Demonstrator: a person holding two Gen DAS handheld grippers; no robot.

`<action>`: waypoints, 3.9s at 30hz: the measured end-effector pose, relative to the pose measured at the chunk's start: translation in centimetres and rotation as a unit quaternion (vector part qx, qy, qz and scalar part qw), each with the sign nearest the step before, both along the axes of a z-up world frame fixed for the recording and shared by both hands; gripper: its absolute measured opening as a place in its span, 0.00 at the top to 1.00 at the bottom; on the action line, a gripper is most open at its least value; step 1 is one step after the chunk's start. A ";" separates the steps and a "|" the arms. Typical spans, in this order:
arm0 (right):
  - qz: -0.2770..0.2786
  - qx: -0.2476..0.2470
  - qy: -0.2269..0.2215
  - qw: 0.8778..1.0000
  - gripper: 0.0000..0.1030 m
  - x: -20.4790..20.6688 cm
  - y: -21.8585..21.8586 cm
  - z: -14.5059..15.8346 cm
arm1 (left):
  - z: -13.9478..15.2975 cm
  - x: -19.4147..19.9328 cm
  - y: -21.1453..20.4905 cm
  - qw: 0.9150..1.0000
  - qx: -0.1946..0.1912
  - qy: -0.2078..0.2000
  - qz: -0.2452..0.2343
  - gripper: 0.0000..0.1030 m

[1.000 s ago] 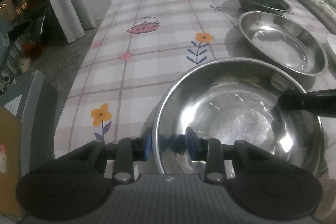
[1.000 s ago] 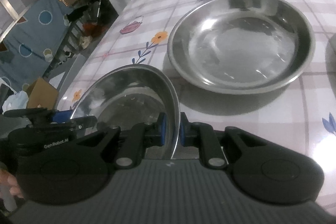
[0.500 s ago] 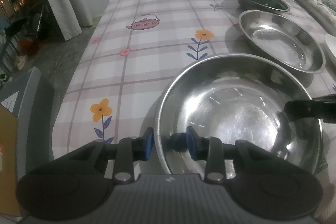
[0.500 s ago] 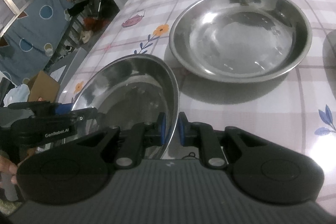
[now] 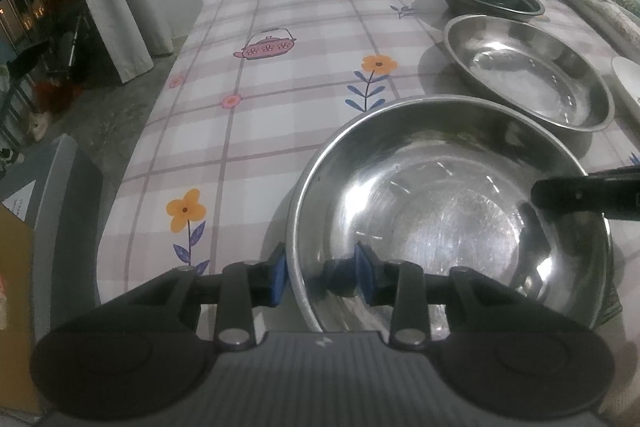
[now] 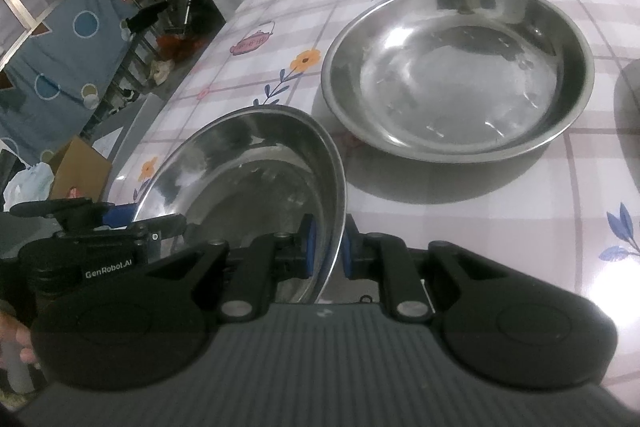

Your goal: Organize plates and bowls

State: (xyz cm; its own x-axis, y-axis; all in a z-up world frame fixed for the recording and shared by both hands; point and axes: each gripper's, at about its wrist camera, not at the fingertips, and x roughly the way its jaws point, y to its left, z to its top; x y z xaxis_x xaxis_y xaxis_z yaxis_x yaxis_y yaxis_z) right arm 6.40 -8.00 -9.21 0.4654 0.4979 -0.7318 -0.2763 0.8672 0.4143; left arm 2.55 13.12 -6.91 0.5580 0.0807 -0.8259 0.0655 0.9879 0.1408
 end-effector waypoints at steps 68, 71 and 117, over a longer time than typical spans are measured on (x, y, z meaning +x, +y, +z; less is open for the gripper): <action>0.000 -0.007 0.000 1.000 0.85 -0.2 0.5 0.2 | 0.4 -0.8 -0.6 1.000 0.010 -0.004 0.002 0.60; -0.001 -0.006 0.000 1.000 0.85 -0.2 0.5 0.2 | 0.2 -0.7 -0.7 1.000 0.013 -0.002 0.000 0.59; 0.006 0.004 -0.020 1.000 0.82 -0.9 0.5 2.6 | 3.3 -1.8 -0.4 0.999 0.011 -0.040 0.013 0.58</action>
State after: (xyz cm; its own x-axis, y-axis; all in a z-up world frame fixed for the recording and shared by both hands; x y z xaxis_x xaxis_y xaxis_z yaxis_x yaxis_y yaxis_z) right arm 5.50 -7.51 -6.60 0.4881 0.5084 -0.7095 -0.3019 0.8610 0.4092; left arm 0.78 12.72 -3.58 0.6201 0.1134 -0.7763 0.0283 0.9856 0.1666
